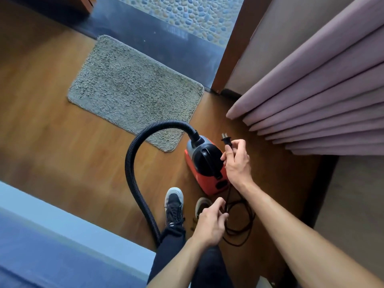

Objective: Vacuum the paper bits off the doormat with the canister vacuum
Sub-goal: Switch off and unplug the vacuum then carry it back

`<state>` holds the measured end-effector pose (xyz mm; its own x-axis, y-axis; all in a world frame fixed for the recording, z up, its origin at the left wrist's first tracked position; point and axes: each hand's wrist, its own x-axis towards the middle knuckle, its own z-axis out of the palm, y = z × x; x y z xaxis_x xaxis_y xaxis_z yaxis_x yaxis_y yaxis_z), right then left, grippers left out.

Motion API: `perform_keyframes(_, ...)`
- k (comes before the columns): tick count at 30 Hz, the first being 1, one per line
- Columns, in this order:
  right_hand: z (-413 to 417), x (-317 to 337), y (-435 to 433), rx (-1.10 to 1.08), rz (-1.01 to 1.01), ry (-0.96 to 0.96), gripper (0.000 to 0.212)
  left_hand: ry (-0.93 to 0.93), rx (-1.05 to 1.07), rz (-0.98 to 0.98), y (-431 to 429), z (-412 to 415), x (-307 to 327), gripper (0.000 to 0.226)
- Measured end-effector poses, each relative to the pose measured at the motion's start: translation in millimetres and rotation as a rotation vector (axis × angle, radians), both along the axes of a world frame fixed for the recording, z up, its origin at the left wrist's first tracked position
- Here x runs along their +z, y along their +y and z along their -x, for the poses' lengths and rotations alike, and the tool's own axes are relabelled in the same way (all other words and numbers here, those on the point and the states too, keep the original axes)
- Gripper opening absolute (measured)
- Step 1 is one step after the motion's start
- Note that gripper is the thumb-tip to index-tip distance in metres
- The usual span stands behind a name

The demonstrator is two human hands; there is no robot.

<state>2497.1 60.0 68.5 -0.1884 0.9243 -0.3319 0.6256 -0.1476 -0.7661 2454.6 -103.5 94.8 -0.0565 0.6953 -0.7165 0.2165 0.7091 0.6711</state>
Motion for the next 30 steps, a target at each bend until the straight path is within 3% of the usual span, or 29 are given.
perform_keyframes(13, 8.3, -44.5, 14.3, 0.024, -0.006, -0.115, 0.012, -0.080, 0.106, 0.096, 13.0, 5.0, -44.2, 0.013)
perform_keyframes(23, 8.9, -111.2, 29.7, 0.321, 0.002, -0.136, 0.014, -0.106, 0.312, 0.163, 26.6, -30.3, -109.0, 0.009)
perform_keyframes(30, -7.0, -164.3, 27.0, 0.406, -0.023, -0.208, 0.016, -0.092, 0.345, 0.227, 23.6, -47.8, -153.6, 0.008)
